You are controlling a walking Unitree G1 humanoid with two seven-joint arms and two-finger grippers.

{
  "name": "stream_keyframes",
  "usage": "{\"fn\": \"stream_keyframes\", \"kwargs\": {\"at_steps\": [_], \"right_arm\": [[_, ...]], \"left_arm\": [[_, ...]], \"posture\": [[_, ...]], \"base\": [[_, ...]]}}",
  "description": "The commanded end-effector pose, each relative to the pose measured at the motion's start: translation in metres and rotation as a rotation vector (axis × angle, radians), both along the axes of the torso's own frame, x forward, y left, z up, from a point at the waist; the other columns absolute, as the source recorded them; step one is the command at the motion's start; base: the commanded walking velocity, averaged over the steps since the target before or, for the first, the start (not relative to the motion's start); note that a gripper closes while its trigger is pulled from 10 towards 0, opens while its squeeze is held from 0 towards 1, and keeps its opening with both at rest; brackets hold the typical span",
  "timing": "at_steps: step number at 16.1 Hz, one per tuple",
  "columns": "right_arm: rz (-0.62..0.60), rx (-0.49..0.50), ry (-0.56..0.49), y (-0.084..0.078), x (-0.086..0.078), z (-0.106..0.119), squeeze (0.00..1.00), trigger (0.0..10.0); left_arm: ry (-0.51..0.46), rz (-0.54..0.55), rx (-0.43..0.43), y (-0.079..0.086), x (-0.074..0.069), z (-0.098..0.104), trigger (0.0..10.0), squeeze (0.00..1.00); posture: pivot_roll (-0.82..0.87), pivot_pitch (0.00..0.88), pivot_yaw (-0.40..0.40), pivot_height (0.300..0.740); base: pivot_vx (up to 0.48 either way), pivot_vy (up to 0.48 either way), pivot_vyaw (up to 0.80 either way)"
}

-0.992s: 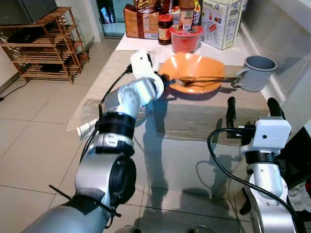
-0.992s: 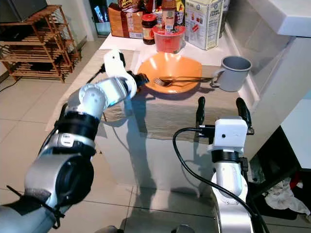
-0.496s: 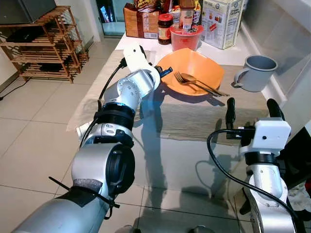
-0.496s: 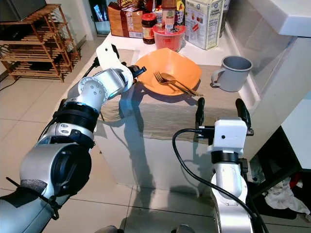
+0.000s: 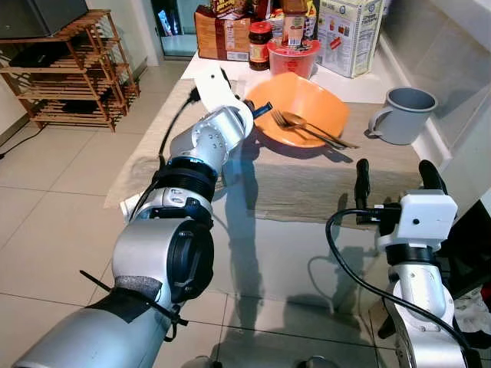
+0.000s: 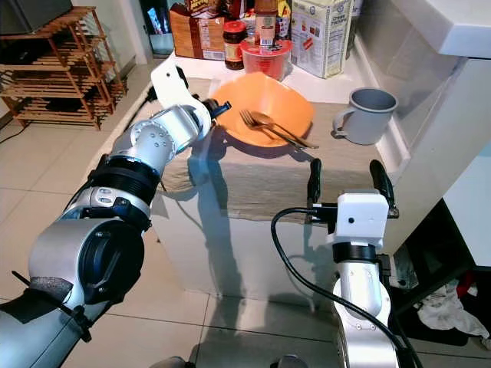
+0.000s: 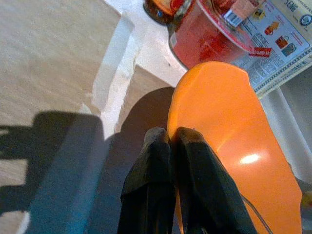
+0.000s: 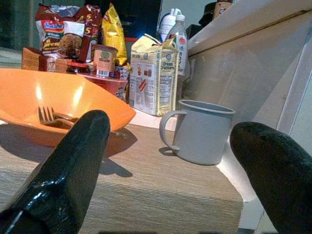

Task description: Setting the table

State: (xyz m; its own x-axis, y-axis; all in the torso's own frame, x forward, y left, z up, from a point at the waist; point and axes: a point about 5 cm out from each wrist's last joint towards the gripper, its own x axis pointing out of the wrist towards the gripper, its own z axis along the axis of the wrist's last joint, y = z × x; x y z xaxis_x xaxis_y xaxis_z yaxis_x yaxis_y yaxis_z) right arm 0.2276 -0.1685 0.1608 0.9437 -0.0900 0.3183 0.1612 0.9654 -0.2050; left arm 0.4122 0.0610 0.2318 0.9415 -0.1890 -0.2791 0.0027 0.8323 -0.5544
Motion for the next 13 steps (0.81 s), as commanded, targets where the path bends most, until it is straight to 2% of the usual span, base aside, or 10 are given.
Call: {"fn": "stream_keyframes", "kwargs": {"at_steps": [1,4,10,11,13], "right_arm": [[-0.002,-0.004,-0.009,0.001,-0.001,0.004,0.0,10.0],[0.002,-0.005,-0.002,0.001,-0.002,0.003,0.0,10.0],[0.009,-0.008,0.005,0.002,-0.003,0.001,0.0,10.0],[0.011,-0.009,0.006,0.002,-0.003,0.001,0.0,10.0],[0.014,-0.01,0.008,0.002,-0.003,0.001,0.0,10.0]], "left_arm": [[-0.022,0.024,0.056,0.006,0.003,0.004,10.0,0.0],[0.001,0.065,0.118,0.019,0.005,-0.009,10.0,0.0],[0.023,0.107,0.148,0.029,0.005,-0.021,10.0,0.0],[0.027,0.115,0.146,0.032,0.005,-0.023,10.0,1.0],[0.02,0.145,0.174,0.038,0.006,-0.024,10.0,1.0]], "posture": [[-0.1,0.0,0.087,0.718],[-0.1,0.0,0.085,0.718],[-0.1,0.0,0.083,0.718],[-0.1,0.0,0.081,0.718],[-0.1,0.0,0.08,0.718]], "base": [[0.0,0.0,0.0],[0.0,0.0,0.0],[0.0,0.0,0.0],[0.0,0.0,0.0],[0.0,0.0,0.0]]}}
